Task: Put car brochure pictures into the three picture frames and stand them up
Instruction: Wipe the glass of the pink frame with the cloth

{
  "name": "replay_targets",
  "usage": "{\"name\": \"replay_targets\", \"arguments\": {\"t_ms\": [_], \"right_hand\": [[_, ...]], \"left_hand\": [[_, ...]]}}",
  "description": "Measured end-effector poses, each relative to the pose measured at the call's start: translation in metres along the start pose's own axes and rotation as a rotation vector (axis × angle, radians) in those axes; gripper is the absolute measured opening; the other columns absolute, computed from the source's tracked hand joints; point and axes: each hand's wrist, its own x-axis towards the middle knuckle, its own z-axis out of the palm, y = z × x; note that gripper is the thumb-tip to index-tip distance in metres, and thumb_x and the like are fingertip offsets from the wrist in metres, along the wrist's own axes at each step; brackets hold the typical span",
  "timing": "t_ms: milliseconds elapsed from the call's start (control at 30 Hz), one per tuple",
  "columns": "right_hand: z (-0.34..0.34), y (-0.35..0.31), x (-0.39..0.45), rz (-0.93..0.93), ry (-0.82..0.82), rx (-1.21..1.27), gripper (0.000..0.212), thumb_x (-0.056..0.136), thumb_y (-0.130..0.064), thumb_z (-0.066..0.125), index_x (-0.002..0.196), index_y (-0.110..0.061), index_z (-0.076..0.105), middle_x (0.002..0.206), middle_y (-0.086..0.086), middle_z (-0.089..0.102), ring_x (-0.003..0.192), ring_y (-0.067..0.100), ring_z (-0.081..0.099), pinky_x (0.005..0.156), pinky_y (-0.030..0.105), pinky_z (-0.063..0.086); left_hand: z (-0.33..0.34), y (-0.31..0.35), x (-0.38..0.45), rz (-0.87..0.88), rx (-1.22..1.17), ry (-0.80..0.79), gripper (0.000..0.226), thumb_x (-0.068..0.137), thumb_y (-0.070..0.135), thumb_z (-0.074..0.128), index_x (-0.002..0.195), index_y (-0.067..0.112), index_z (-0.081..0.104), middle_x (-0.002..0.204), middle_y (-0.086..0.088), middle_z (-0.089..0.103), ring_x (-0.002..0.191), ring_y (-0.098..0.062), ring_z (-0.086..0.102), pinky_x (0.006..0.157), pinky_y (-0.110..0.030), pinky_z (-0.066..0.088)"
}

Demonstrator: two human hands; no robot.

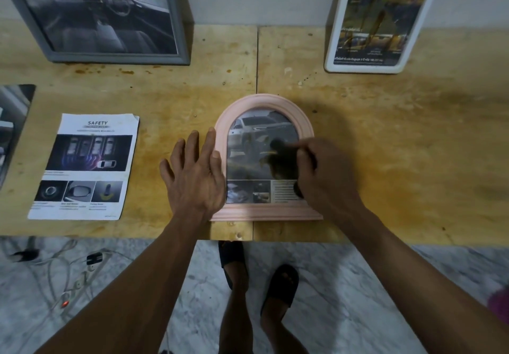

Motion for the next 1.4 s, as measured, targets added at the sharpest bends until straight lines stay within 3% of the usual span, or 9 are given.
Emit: {"name": "replay_targets", "arguments": {"t_ms": [67,133,200,267,533,800,1033,1267,1400], "right_hand": [[0.005,0.001,0.017,0.084,0.050,-0.031,0.034,0.103,-0.024,0.040,0.133,-0.014,0.054,0.132,0.007,0.050,0.124,0.023,0.043,0.100,0.025,0.033],[0.020,0.002,0.028,0.097,-0.106,-0.207,0.052,0.104,-0.034,0.028,0.152,-0.014,0.029,0.160,0.005,0.022,0.147,0.022,0.014,0.119,0.038,0.014],[0.033,0.005,0.033,0.000,-0.234,-0.431,0.065,0.097,-0.040,0.016,0.156,-0.013,0.010,0.165,0.003,-0.002,0.151,0.019,-0.008,0.121,0.049,0.001],[0.038,0.006,0.042,-0.080,-0.274,-0.541,0.073,0.090,-0.041,0.014,0.156,-0.011,0.004,0.164,0.004,-0.008,0.150,0.020,-0.013,0.120,0.052,-0.003],[0.049,0.009,0.057,-0.251,-0.326,-0.543,0.059,0.102,-0.025,0.032,0.157,-0.014,0.012,0.165,0.002,0.003,0.151,0.017,-0.005,0.119,0.048,-0.005],[0.057,0.006,0.038,-0.312,-0.318,-0.256,0.045,0.102,-0.022,0.037,0.146,-0.012,0.044,0.155,0.003,0.038,0.147,0.020,0.026,0.116,0.049,0.025],[0.059,0.005,-0.010,-0.362,-0.313,-0.114,0.038,0.091,-0.009,0.050,0.126,-0.006,0.063,0.135,0.008,0.060,0.130,0.029,0.050,0.103,0.053,0.042],[0.041,0.005,-0.031,-0.562,-0.299,-0.215,0.013,0.090,-0.004,0.055,0.094,-0.003,0.067,0.097,0.009,0.067,0.085,0.022,0.050,0.081,0.034,0.040],[0.013,-0.009,-0.009,-0.315,-0.463,-0.207,0.017,0.097,-0.016,0.050,0.097,-0.010,0.067,0.090,0.004,0.062,0.083,0.022,0.057,0.075,0.027,0.037]], "left_hand": [[0.000,0.000,0.000,0.001,0.002,0.003,0.054,0.105,0.049,0.014,0.157,0.037,0.021,0.163,-0.001,0.026,0.150,-0.028,0.017,0.116,-0.061,0.018],[0.001,0.000,0.000,0.004,0.001,0.007,0.054,0.105,0.049,0.015,0.157,0.037,0.022,0.163,-0.001,0.026,0.150,-0.028,0.018,0.115,-0.061,0.018],[0.001,0.001,0.000,0.005,0.007,0.012,0.053,0.105,0.048,0.016,0.156,0.038,0.023,0.162,-0.001,0.027,0.149,-0.028,0.019,0.114,-0.062,0.019],[0.002,0.002,0.000,0.001,0.011,0.015,0.052,0.106,0.048,0.017,0.156,0.038,0.023,0.162,-0.001,0.028,0.149,-0.028,0.019,0.114,-0.061,0.019],[0.002,0.003,0.000,-0.014,0.014,0.016,0.050,0.107,0.045,0.019,0.156,0.039,0.022,0.162,0.000,0.027,0.149,-0.027,0.019,0.113,-0.062,0.019],[0.001,0.005,-0.001,-0.016,0.013,0.028,0.049,0.108,0.044,0.020,0.156,0.038,0.024,0.162,0.000,0.027,0.149,-0.027,0.019,0.114,-0.062,0.019],[0.001,0.006,-0.001,-0.026,0.003,0.014,0.050,0.107,0.044,0.020,0.157,0.038,0.022,0.163,0.000,0.025,0.150,-0.028,0.016,0.116,-0.062,0.016],[0.001,0.006,-0.002,-0.024,-0.002,0.018,0.050,0.107,0.043,0.020,0.157,0.037,0.023,0.163,-0.001,0.026,0.150,-0.028,0.016,0.116,-0.062,0.017],[0.000,0.006,-0.002,-0.023,-0.017,0.004,0.050,0.107,0.044,0.019,0.157,0.037,0.021,0.164,-0.001,0.024,0.151,-0.028,0.014,0.116,-0.063,0.016]]}}
